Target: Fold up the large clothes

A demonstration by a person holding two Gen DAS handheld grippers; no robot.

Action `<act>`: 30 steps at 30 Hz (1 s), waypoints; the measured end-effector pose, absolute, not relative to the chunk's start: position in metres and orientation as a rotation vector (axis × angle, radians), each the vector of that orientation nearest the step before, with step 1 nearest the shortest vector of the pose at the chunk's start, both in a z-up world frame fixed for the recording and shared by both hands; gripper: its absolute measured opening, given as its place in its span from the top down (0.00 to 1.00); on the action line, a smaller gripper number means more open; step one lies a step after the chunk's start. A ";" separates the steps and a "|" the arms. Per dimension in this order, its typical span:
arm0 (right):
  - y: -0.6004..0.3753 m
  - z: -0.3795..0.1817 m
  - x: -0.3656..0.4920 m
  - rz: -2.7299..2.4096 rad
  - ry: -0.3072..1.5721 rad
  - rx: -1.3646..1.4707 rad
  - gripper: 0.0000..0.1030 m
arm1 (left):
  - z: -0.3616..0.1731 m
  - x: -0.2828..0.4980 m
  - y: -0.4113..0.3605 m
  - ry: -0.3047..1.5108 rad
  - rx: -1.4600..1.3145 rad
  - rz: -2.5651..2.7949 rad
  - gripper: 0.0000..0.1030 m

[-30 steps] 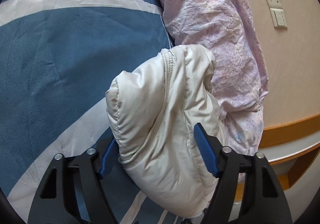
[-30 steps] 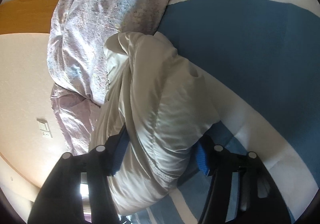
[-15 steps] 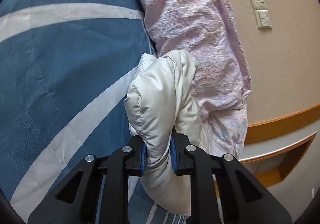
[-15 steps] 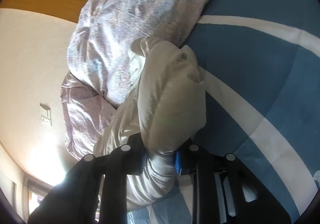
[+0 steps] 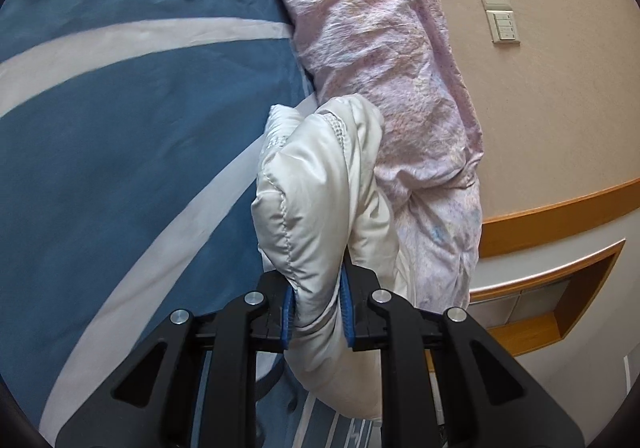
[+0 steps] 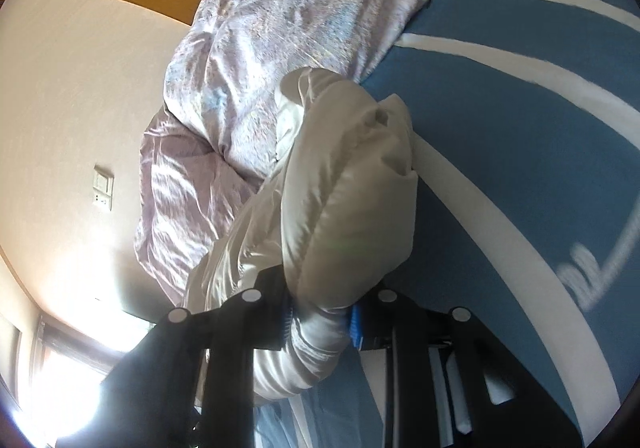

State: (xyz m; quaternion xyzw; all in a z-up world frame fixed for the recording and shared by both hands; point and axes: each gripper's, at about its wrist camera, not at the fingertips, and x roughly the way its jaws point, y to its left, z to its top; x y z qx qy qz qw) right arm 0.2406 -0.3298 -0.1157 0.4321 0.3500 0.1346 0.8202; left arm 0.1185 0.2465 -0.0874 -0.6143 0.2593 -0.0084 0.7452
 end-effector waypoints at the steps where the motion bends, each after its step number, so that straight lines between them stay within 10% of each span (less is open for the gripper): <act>1: -0.330 -0.119 0.235 0.285 0.748 0.922 0.78 | -0.089 0.114 0.246 0.571 -1.346 -0.015 0.83; 15: -0.327 -0.133 0.205 0.234 0.761 0.867 0.73 | -0.101 0.082 0.239 0.610 -1.326 0.026 0.79; 21: -0.326 -0.125 0.193 0.054 0.756 0.715 0.40 | -0.107 0.082 0.240 0.626 -1.324 0.046 0.59; 23: -0.320 -0.109 0.187 -0.058 0.686 0.602 0.36 | -0.105 0.080 0.239 0.620 -1.309 0.049 0.44; 30: -0.248 -0.033 0.180 0.039 0.547 0.219 0.35 | -0.096 0.086 0.226 0.600 -1.208 0.080 0.37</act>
